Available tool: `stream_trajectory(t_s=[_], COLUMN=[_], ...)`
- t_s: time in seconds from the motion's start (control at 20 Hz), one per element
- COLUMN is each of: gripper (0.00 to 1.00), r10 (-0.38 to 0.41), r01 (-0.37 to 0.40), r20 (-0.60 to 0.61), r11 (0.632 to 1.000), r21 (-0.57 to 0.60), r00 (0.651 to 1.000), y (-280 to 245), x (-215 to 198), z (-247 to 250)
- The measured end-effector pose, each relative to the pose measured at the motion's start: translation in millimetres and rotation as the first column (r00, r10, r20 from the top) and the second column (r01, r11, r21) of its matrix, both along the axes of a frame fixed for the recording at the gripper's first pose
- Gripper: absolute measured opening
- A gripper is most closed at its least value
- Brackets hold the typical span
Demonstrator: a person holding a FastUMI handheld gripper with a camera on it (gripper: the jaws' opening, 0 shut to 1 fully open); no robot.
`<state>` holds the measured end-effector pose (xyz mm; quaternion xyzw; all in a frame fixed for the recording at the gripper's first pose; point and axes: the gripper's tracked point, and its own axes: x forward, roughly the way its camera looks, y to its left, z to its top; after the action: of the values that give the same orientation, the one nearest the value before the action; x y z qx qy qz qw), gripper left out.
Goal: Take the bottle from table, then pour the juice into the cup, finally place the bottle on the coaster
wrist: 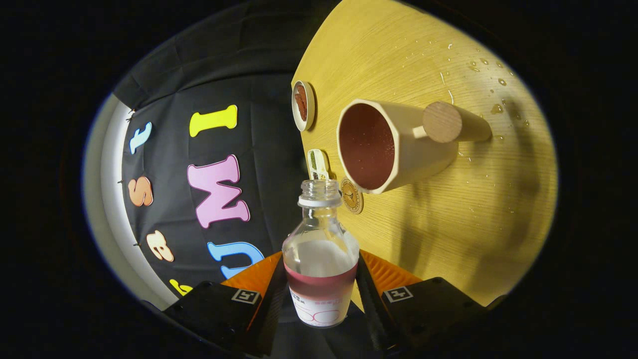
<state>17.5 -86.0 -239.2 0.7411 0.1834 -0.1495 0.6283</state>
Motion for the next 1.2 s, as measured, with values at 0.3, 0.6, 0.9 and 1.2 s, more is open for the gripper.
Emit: stream_trajectory(t_s=[0.3,0.6,0.9,1.2], gripper=[0.75,0.75,0.75,0.75], r10=[-0.021,-0.063,-0.088,-0.106], r01=[0.021,0.063,0.088,0.105], r20=[-0.002,0.005,0.006,0.003], r11=[0.999,0.996,0.994,0.990], r21=[0.027,0.063,0.071,0.096], r00=[1.000,0.998,0.996,0.994], y=[6,-1,-8,-10], x=[4,9,7,8], z=[1,7,10,12])
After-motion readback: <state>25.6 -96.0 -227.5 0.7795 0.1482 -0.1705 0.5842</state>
